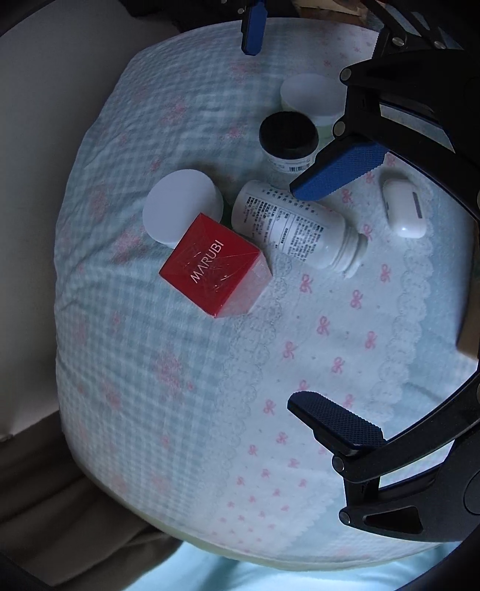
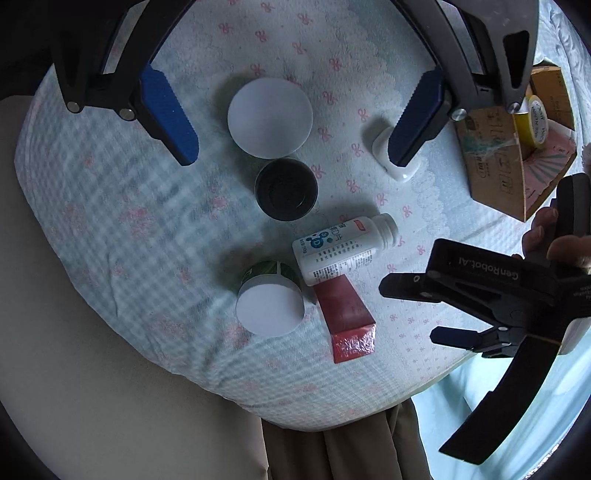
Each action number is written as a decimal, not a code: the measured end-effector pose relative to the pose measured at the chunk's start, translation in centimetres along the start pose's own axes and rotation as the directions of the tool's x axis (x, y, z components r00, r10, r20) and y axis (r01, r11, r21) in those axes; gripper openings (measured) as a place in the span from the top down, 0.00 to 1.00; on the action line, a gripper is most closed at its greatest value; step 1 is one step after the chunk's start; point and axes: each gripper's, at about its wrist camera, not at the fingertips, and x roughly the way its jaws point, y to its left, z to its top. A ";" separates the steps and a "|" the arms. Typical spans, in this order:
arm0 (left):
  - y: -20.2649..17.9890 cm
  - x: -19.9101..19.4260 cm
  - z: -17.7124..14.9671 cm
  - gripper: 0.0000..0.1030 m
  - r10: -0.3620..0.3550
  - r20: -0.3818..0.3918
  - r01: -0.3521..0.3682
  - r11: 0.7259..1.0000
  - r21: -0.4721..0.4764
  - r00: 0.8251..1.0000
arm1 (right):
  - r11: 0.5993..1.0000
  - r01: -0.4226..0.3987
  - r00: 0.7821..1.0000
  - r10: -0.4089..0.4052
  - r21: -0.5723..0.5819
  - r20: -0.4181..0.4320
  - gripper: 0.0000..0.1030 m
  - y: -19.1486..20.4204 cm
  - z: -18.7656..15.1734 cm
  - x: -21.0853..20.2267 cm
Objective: Organize rigid objects
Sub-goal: 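Move both tools back toward the remaining items beside the box, then grasp the red MARUBI box with the left tool while the right tool grasps the black-lidded jar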
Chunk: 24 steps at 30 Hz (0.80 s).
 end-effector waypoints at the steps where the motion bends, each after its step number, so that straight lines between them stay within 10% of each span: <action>1: -0.1 0.7 0.3 0.02 -0.007 0.004 0.007 1.000 0.027 1.000 | 1.000 0.003 1.000 -0.003 0.004 0.000 0.03 0.0 0.1 0.8; 24: -0.7 6.4 2.4 0.56 -0.136 0.027 0.124 0.959 0.253 0.990 | 0.997 0.046 0.999 -0.046 0.063 0.008 0.32 -0.5 0.9 8.0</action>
